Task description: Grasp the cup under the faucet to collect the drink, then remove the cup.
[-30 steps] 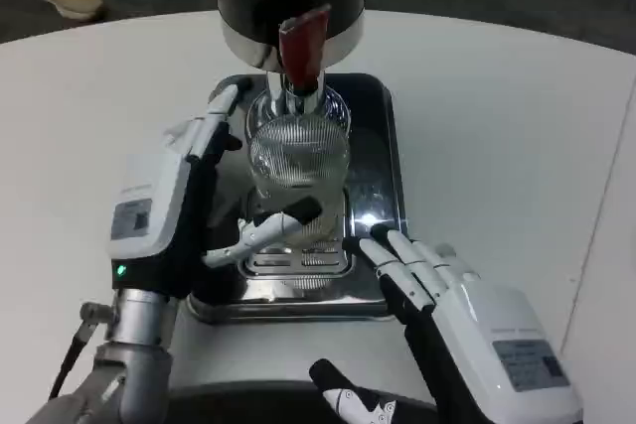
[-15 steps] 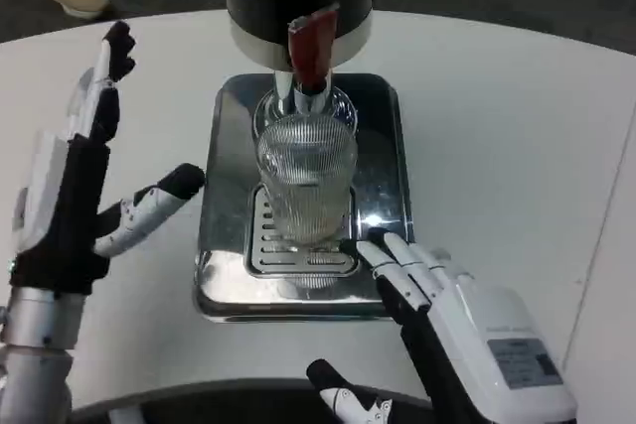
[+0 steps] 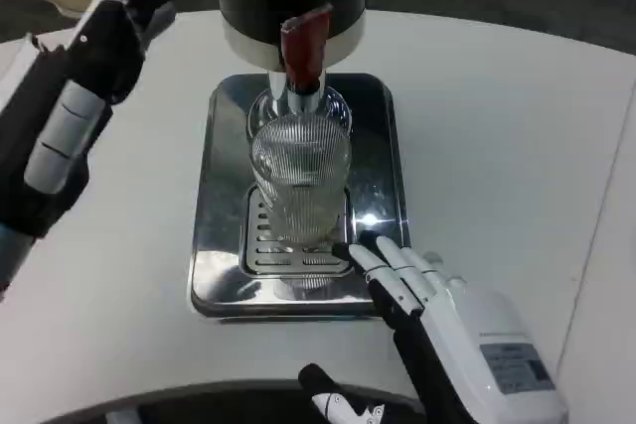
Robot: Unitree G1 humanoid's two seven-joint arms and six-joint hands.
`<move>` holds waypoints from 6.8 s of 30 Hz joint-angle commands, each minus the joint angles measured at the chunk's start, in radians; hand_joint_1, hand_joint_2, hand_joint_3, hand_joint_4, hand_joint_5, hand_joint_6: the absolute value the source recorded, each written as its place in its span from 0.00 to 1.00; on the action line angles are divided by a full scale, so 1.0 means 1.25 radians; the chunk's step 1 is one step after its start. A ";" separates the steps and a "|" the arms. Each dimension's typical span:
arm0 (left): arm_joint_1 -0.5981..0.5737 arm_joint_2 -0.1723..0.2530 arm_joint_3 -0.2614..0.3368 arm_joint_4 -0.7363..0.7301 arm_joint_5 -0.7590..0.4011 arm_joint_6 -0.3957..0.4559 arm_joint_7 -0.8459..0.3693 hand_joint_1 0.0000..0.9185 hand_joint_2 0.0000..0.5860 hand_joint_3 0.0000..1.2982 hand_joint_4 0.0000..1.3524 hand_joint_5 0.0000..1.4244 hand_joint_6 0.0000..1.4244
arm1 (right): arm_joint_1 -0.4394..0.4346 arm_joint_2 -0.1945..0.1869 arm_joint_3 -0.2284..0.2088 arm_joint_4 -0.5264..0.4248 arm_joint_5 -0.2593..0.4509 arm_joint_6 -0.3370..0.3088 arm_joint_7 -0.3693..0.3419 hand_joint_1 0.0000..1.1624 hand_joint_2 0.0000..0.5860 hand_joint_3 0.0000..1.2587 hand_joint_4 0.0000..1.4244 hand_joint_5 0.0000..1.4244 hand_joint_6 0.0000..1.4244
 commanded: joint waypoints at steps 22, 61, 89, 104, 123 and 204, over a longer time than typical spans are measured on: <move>-0.148 -0.122 0.082 -0.082 -0.085 0.420 -0.289 0.00 0.20 0.00 0.00 0.01 0.00 | 0.046 0.022 0.015 -0.034 -0.017 0.005 -0.014 0.38 0.53 0.12 0.05 0.09 0.09; -0.217 -0.080 0.016 -0.034 0.237 0.112 -0.375 0.00 0.17 0.00 0.00 0.06 0.03 | 0.042 0.037 0.001 -0.019 0.000 0.012 -0.018 0.37 0.53 0.12 0.06 0.10 0.12; -0.202 -0.020 -0.029 -0.038 0.338 -0.083 -0.281 0.00 0.20 0.00 0.00 0.07 0.04 | -0.094 0.099 -0.062 0.081 0.116 0.125 -0.008 0.40 0.42 0.03 0.00 0.01 0.10; -0.198 -0.017 -0.032 -0.049 0.332 -0.075 -0.270 0.00 0.20 0.00 0.00 0.07 0.03 | -0.226 0.145 -0.054 0.204 0.176 0.172 -0.075 0.45 0.34 0.00 0.00 0.00 0.05; -0.188 -0.013 -0.032 -0.062 0.333 -0.065 -0.257 0.00 0.21 0.00 0.00 0.06 0.02 | -0.423 0.160 -0.069 0.399 0.303 0.176 -0.162 0.47 0.33 0.00 0.00 0.00 0.03; -0.172 -0.094 0.077 -0.032 0.070 0.077 -0.245 0.00 0.37 0.01 0.00 0.07 0.03 | -0.646 0.186 -0.079 0.738 0.479 0.067 -0.296 0.54 0.34 0.00 0.00 0.00 0.07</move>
